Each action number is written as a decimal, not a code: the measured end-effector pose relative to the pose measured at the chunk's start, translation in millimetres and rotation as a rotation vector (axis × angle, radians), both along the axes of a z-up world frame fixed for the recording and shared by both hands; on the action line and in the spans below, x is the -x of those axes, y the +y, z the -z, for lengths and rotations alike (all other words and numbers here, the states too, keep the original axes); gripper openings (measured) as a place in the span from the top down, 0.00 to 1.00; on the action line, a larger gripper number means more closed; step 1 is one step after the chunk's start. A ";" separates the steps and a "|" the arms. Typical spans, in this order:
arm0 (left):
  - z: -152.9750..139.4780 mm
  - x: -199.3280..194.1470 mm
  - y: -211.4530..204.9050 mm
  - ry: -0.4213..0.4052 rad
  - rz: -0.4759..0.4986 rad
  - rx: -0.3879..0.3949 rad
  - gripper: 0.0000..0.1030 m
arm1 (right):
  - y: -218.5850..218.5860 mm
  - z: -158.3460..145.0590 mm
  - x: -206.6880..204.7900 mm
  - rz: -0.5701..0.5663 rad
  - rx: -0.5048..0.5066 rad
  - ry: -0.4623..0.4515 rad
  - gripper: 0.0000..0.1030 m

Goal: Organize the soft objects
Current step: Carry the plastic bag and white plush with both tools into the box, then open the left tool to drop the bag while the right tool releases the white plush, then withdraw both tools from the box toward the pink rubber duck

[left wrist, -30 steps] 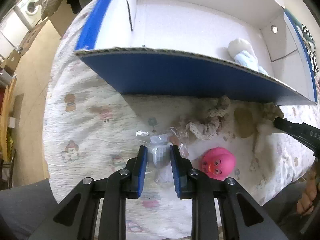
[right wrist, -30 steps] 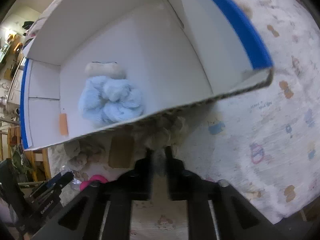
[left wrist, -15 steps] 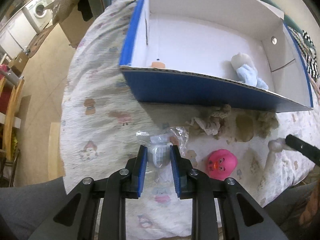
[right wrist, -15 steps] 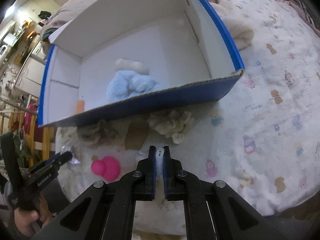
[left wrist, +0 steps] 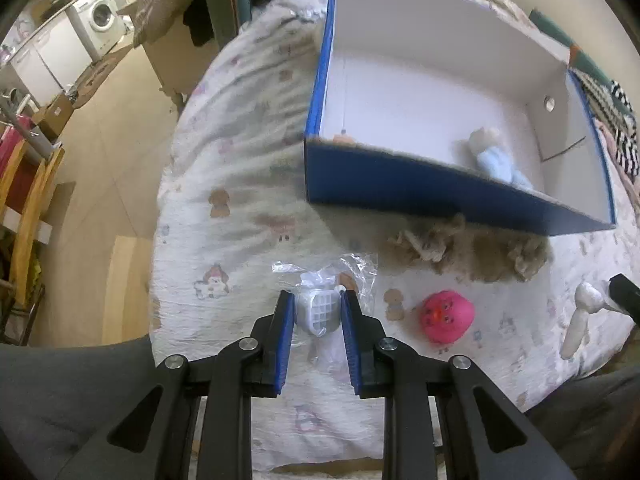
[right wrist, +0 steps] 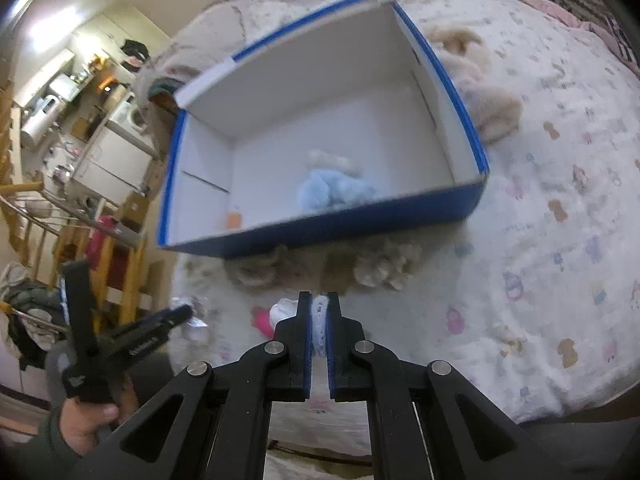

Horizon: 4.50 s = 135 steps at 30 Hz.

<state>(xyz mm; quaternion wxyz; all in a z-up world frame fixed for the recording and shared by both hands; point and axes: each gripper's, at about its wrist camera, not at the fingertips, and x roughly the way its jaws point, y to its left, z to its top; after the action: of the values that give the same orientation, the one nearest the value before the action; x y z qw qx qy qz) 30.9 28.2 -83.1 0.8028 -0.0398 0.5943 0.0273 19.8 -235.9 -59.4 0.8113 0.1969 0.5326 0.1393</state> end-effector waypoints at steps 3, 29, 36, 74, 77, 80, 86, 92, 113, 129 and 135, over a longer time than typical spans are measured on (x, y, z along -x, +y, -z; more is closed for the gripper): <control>-18.4 0.7 0.2 -0.057 -0.010 0.001 0.79 | -3.5 -15.4 -3.2 0.009 -0.022 -0.040 0.93; -101.1 -99.0 -29.8 -0.278 0.061 -0.091 0.79 | -14.4 -62.9 -97.3 0.067 0.003 -0.182 0.93; -78.0 -116.4 -47.9 -0.250 0.101 -0.085 0.79 | -25.0 -23.0 -115.0 0.106 0.008 -0.130 0.93; -0.4 -140.4 -71.4 -0.150 0.174 -0.078 0.79 | 9.0 22.6 -136.6 0.011 0.238 -0.056 0.92; 0.3 -139.6 -71.2 -0.153 0.167 -0.079 0.79 | 8.8 22.8 -136.4 0.013 0.235 -0.056 0.92; 1.3 -139.3 -70.1 -0.149 0.161 -0.083 0.79 | 8.6 22.9 -136.5 0.009 0.234 -0.055 0.92; 1.8 -138.7 -68.3 -0.142 0.149 -0.080 0.76 | 7.0 20.4 -136.3 0.017 0.211 -0.061 0.90; -1.9 -136.9 -69.8 -0.160 0.152 -0.086 0.59 | 7.0 19.2 -135.2 0.016 0.191 -0.074 0.77; -17.6 -131.1 -66.5 -0.213 0.127 -0.105 0.41 | -2.7 7.3 -131.0 0.072 0.152 -0.119 0.25; -45.9 -108.7 -44.6 -0.268 0.048 -0.087 0.41 | -11.9 -1.7 -112.8 0.111 0.129 -0.132 0.25; -49.4 -91.9 -38.7 -0.262 0.042 -0.093 0.41 | -9.8 -13.3 -90.2 0.101 0.121 -0.150 0.25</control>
<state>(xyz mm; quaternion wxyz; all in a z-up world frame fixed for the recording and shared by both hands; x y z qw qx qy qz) 122.8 -10.5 -33.7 0.8748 0.0067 0.4834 0.0324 110.0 -245.7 -46.1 0.8654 0.1630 0.4671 0.0802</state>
